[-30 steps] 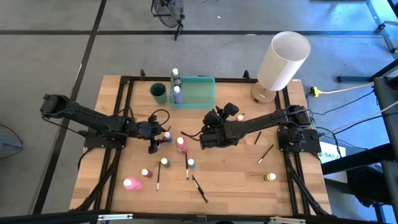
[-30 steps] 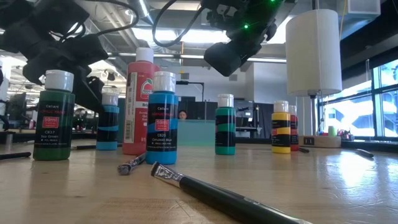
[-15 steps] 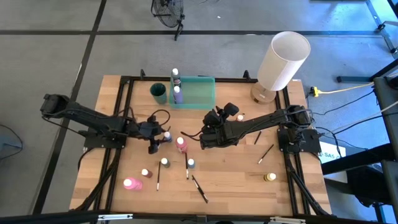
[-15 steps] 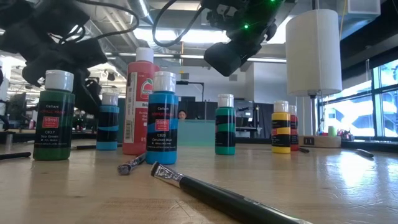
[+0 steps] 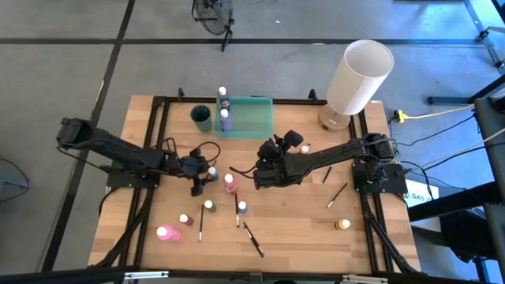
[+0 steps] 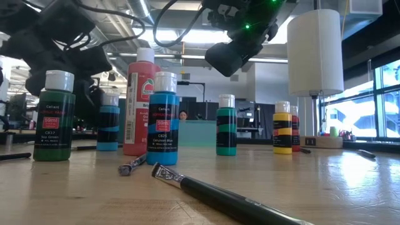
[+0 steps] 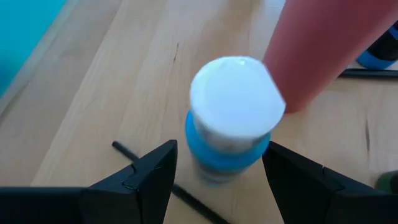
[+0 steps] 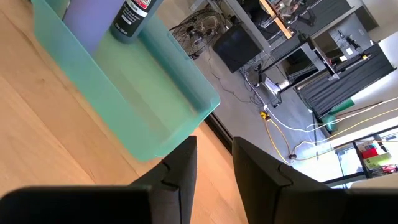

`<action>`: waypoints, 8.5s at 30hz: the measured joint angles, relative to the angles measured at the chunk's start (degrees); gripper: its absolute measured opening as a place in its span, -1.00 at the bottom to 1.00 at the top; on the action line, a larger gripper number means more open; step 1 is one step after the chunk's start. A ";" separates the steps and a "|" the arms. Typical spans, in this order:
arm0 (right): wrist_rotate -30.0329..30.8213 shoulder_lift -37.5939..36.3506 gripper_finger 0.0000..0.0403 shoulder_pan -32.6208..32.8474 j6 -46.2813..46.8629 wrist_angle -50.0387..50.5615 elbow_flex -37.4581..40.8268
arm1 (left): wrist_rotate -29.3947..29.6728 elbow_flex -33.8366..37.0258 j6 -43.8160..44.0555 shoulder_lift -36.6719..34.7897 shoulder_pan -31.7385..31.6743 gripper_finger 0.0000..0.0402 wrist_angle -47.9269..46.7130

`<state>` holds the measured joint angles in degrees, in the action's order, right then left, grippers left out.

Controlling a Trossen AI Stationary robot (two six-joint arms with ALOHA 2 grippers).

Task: Pick & Place Paint Supplies
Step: Put the small blue paint bottle into the green bin

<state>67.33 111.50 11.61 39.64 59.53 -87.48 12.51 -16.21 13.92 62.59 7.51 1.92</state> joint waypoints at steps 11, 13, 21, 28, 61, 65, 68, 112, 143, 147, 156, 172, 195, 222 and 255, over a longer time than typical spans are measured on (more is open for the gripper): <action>0.00 0.00 -0.48 0.00 0.00 0.00 0.00 | -0.11 0.00 -0.44 2.46 0.00 0.12 1.31; 0.00 0.00 -0.48 -0.01 0.00 0.00 0.00 | -0.13 0.00 -0.60 2.46 0.00 0.07 1.33; 0.00 0.00 -0.48 0.00 -0.01 0.00 0.00 | -0.18 0.00 -1.13 2.46 0.00 -0.27 1.35; 0.00 0.00 -0.48 0.00 -0.01 -0.01 0.00 | -0.15 0.00 -1.19 2.46 0.00 -0.40 1.37; -12.57 -1.36 -0.57 5.70 -25.76 -22.24 0.02 | 11.11 -29.73 -2.78 2.46 0.00 -0.41 -48.82; -12.93 -1.44 -0.57 6.14 -32.90 -26.86 0.02 | 10.65 -32.03 -4.63 2.46 0.00 -0.40 -51.38; -15.39 -1.44 -0.57 6.13 -38.85 -31.79 0.02 | 10.02 -34.00 -5.21 2.46 0.00 -0.40 -53.89; -26.96 -1.42 -0.09 4.77 -53.54 -52.10 -5.31 | 10.51 -40.87 -16.69 2.46 0.00 -0.39 -57.92; -34.73 -1.38 0.15 4.93 -55.72 -44.84 -5.22 | 13.11 -40.87 -19.22 2.46 0.02 -0.39 -60.64; -33.53 -1.38 0.46 4.18 -52.38 -43.84 -5.22 | 13.52 -40.87 -19.24 2.46 0.02 -0.39 -60.64; -27.30 -1.38 0.85 3.25 -47.23 -43.96 -5.22 | 17.20 -40.87 -20.79 2.46 0.36 -0.39 -60.68; -45.41 -1.38 0.85 -1.22 -48.23 -46.39 -5.24 | 22.69 -40.85 -26.19 7.94 2.63 -0.39 -56.16; -46.42 0.48 0.86 -2.73 -49.24 -52.26 -5.25 | 22.95 -40.85 -25.01 8.23 2.47 -0.39 -49.71; -48.35 3.15 0.65 -5.21 -49.99 -56.11 -5.27 | 22.80 -40.85 -25.19 8.23 2.47 -0.39 -49.24; -48.66 3.87 0.12 -6.81 -51.07 -57.18 -5.27 | 22.37 -40.85 -24.98 8.23 2.45 -0.39 -49.27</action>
<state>18.67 115.37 4.79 -11.44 2.35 -92.75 34.88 -57.06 -11.06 70.83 9.96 -47.35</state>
